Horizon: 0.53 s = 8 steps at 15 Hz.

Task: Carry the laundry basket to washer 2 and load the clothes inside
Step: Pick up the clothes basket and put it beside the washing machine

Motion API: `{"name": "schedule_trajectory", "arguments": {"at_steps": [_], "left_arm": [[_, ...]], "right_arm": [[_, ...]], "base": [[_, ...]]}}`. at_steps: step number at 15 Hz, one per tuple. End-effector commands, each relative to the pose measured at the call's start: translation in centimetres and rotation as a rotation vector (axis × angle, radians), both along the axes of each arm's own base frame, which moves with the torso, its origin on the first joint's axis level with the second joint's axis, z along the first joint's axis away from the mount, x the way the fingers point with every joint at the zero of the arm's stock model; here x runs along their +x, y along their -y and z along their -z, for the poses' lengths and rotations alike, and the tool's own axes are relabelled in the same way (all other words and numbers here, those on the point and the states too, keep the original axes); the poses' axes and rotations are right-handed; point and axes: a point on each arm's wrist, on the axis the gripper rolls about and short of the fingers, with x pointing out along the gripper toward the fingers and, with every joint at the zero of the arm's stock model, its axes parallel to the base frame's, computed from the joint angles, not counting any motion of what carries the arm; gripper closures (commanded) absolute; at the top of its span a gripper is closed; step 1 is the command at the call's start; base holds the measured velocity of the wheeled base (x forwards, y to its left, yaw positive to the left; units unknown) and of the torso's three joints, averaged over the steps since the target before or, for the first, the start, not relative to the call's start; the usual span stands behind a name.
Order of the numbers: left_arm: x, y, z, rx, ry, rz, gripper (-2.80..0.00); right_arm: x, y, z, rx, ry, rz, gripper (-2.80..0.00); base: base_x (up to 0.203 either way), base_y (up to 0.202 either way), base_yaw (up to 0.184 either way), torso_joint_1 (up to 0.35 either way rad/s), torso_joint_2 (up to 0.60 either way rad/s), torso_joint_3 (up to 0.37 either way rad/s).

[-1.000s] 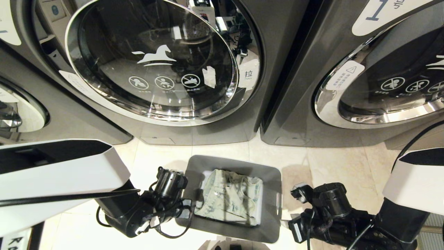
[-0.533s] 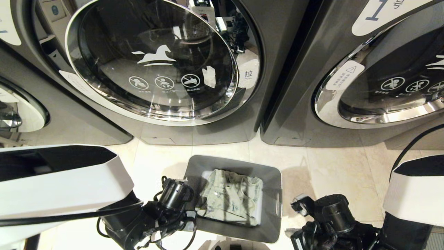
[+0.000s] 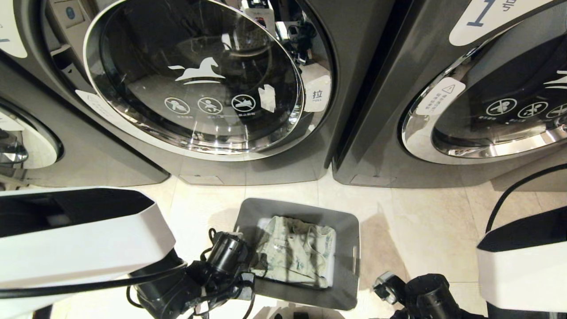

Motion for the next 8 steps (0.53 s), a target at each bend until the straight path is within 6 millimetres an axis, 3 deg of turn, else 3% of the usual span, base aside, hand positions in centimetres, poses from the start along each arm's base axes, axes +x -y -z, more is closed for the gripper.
{"name": "schedule_trajectory", "arguments": {"at_steps": [1,4,8], "left_arm": [[-0.8,-0.1,0.1,-0.003,-0.011,-0.012,0.00],[-1.6,-0.7,-0.2,0.008,-0.014,-0.022,0.00],[-2.3,-1.8,0.2,0.120,0.022,-0.111,0.00]], "right_arm": [[-0.8,0.1,0.7,-0.009,-0.016,-0.012,0.00],[-1.4,0.5,0.4,0.007,0.013,-0.008,0.00],[-1.1,0.4,-1.6,0.064,0.126,0.006,0.00]], "base": [[0.000,0.000,0.000,0.000,0.00,0.000],[0.000,0.000,0.000,0.000,0.00,0.000],[0.000,0.000,0.000,0.000,0.00,0.000]]}}
